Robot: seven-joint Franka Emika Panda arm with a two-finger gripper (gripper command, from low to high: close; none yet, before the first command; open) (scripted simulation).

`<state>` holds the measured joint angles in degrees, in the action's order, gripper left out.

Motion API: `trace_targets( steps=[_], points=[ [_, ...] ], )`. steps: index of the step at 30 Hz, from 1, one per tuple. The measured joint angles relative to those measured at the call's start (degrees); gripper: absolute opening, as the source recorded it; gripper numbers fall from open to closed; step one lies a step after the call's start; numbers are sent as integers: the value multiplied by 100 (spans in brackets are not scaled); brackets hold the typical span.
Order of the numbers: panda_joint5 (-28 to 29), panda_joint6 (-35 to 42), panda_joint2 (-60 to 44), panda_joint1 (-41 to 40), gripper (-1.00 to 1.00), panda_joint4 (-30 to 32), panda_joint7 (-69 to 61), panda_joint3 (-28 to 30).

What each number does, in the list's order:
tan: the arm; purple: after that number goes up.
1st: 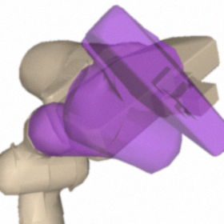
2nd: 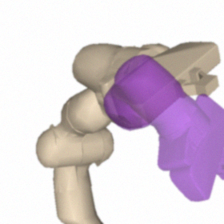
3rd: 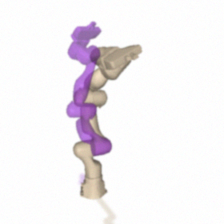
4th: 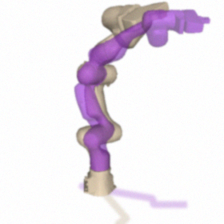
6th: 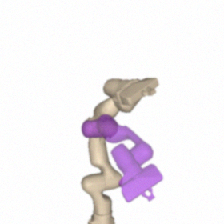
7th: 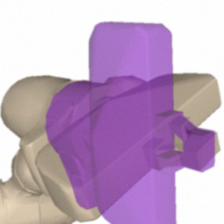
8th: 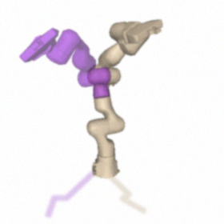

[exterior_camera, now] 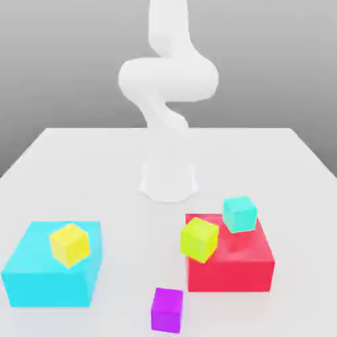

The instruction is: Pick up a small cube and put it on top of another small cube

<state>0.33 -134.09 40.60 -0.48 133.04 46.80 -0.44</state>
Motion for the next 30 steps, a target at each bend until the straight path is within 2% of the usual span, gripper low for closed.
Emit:
trace_targets(
  steps=[16, 24, 29, 30],
  points=[
    [195, -1490, -3360, -209, 0, 813, 602, -169],
    [112, -2230, -5016, -216, 0, 1216, 770, -179],
    [161, -2998, -6054, -170, 0, 1105, 837, -121],
    [174, -3148, -6240, -152, -100, 1071, 847, -100]
  ],
)
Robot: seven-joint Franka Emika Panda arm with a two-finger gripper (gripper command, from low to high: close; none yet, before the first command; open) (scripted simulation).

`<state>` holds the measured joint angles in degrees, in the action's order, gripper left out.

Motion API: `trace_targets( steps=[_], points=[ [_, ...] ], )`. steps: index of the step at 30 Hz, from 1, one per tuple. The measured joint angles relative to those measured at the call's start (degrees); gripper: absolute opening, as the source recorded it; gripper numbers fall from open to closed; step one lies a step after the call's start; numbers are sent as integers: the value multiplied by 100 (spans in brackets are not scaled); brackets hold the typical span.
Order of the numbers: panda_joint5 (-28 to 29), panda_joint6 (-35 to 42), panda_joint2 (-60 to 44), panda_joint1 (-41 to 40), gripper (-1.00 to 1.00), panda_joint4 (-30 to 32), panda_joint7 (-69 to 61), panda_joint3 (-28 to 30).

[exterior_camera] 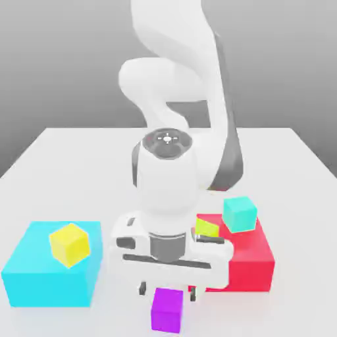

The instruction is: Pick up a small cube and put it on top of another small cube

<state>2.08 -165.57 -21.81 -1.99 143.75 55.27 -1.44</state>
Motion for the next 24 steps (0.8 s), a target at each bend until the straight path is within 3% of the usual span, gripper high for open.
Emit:
trace_targets(
  steps=[8, 24],
  points=[
    [5, 76, 96, -16, -100, 19, 6, -17],
    [-394, 2303, 3329, 331, -100, 1020, 329, -342]
  ],
)
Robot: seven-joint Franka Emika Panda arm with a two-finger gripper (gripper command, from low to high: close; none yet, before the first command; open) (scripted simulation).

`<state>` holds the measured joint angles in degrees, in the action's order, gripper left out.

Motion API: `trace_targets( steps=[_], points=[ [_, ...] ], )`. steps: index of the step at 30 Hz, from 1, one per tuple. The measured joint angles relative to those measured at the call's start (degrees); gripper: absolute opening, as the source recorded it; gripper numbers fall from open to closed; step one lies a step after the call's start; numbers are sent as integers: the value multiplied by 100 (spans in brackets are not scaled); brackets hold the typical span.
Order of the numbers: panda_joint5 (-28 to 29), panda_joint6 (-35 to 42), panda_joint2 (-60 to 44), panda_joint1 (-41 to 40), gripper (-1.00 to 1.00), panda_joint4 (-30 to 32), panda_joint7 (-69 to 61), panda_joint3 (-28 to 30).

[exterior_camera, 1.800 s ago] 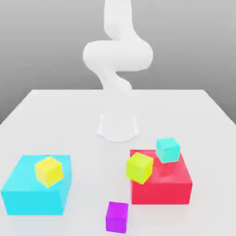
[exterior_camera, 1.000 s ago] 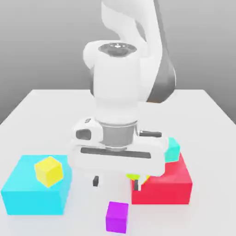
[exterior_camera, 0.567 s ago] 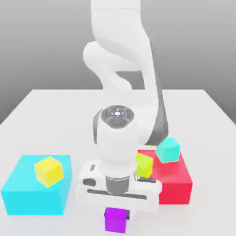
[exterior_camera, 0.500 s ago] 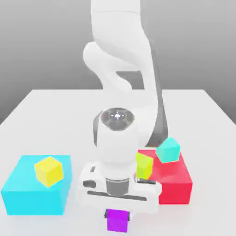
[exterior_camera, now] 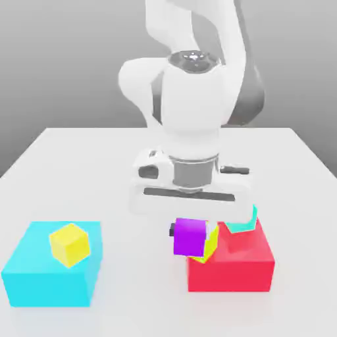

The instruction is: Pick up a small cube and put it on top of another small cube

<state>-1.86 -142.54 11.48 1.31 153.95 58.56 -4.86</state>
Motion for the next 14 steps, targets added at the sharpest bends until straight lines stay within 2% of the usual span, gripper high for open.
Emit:
trace_targets(
  steps=[5, 10, 11, 14],
  points=[
    [-176, 634, 1008, 165, -100, 370, 153, -130],
    [-158, -253, 421, 150, -100, 671, 225, -220],
    [-149, -443, 276, 143, 100, 717, 235, -232],
    [-150, -443, 276, 143, 100, 717, 234, -232]
  ],
)
